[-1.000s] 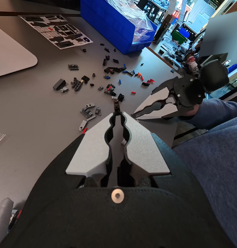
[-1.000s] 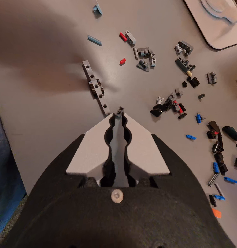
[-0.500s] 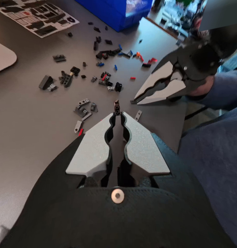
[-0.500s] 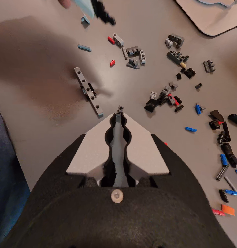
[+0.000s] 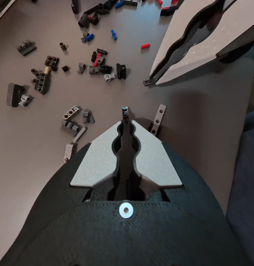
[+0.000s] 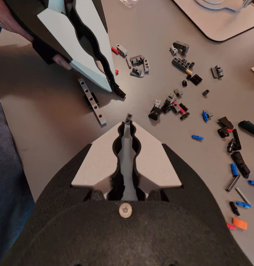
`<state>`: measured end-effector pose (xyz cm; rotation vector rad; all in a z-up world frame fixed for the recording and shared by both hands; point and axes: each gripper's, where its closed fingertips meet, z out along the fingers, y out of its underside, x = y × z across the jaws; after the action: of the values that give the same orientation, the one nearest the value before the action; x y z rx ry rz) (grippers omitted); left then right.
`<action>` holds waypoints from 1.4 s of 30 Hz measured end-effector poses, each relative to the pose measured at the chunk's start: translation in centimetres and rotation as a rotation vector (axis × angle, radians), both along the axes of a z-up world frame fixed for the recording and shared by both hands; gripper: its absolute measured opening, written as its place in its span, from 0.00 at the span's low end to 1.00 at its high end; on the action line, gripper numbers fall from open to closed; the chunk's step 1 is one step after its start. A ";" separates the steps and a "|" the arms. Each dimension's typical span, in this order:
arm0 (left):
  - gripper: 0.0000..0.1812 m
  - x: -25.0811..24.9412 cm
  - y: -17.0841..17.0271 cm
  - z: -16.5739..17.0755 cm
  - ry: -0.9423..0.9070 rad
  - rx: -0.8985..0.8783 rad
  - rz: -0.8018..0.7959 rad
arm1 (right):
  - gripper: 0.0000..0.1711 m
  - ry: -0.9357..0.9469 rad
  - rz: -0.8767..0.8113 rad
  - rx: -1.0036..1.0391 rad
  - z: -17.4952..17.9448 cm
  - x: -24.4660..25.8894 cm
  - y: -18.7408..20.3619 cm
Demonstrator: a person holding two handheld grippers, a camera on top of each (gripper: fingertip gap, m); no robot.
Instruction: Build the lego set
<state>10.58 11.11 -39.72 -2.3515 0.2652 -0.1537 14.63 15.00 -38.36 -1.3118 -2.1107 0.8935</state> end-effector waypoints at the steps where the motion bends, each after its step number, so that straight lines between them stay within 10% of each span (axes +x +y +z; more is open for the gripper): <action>1: 0.04 0.0 0.0 -0.1 0.004 0.002 0.003 | 0.03 0.002 0.004 -0.004 0.1 -0.1 0.0; 19: 0.13 -2.4 0.3 3.7 0.103 0.157 0.051 | 0.02 0.058 0.050 -0.255 4.3 -3.3 -0.3; 42: 0.12 -0.4 3.5 7.9 0.344 0.311 -0.333 | 0.02 -0.024 0.159 -0.692 7.3 -3.2 -1.1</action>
<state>10.19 14.59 -31.84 -1.9999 0.7909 0.1282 11.39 13.93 -31.07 -1.4715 -2.0149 1.7926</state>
